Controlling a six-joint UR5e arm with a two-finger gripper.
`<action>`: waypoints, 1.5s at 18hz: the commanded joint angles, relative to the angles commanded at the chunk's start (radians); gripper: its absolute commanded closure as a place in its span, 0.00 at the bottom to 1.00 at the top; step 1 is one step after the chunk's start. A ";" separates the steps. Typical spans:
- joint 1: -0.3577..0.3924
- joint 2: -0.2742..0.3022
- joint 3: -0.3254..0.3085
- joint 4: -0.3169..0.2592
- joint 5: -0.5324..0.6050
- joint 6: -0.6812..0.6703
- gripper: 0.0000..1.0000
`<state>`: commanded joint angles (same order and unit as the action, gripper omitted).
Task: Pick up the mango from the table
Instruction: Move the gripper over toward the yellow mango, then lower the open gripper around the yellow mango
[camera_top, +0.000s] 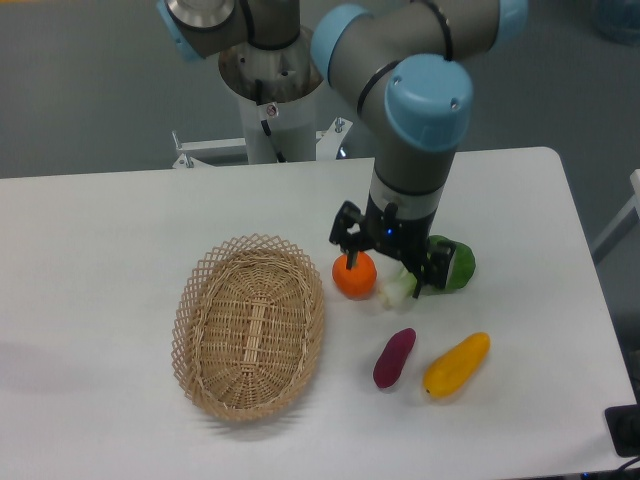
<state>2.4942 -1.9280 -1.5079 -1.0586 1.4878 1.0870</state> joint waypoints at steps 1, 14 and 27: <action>0.002 -0.025 0.008 -0.003 0.018 0.058 0.00; 0.112 -0.177 0.077 0.008 0.022 0.383 0.00; 0.103 -0.252 0.041 0.115 0.077 0.390 0.00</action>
<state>2.5970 -2.1798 -1.4665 -0.9434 1.5645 1.4773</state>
